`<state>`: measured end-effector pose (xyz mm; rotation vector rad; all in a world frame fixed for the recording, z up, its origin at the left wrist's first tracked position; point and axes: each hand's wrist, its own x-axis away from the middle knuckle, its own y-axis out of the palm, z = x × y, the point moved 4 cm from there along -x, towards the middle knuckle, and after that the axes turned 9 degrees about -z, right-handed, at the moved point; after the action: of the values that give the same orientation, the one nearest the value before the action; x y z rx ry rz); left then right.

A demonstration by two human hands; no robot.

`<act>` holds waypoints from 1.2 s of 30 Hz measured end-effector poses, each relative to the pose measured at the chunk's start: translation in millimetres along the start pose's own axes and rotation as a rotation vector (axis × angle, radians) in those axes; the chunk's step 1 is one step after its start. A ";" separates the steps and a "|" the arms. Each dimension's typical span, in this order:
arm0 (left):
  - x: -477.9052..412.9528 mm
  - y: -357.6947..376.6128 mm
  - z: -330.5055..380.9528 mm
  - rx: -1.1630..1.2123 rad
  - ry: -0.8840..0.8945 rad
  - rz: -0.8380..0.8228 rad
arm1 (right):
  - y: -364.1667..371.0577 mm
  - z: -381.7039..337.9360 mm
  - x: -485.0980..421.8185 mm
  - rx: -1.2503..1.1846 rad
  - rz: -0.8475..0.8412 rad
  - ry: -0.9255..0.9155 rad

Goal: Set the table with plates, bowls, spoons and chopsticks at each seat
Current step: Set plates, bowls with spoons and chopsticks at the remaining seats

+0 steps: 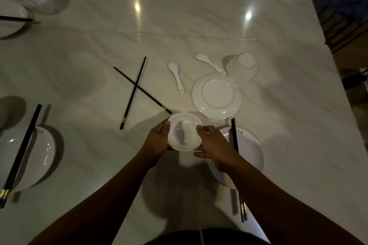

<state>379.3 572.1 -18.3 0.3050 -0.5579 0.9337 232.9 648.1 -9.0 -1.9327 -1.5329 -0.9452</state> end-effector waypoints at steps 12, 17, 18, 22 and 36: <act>-15.5 -4.1 6.4 -0.111 -0.020 -0.021 | -27.7 -34.2 -9.5 0.567 0.094 -0.124; -35.1 -25.7 23.8 -0.288 0.042 0.103 | -25.7 -92.7 -43.2 0.820 0.151 -0.332; -40.0 -30.5 29.5 -0.333 0.060 0.131 | -21.5 -102.6 -51.8 0.848 0.150 -0.362; -66.5 -49.2 51.8 -0.651 0.137 0.190 | -1.2 -129.5 -90.6 0.958 0.114 -0.404; -120.9 -61.7 66.4 -1.240 0.086 0.165 | 26.7 -156.4 -169.4 1.094 0.201 -0.326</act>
<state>352.3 424.2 -34.0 -0.9004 -0.9806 0.6046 203.8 419.8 -38.7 -1.3713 -1.4872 0.3194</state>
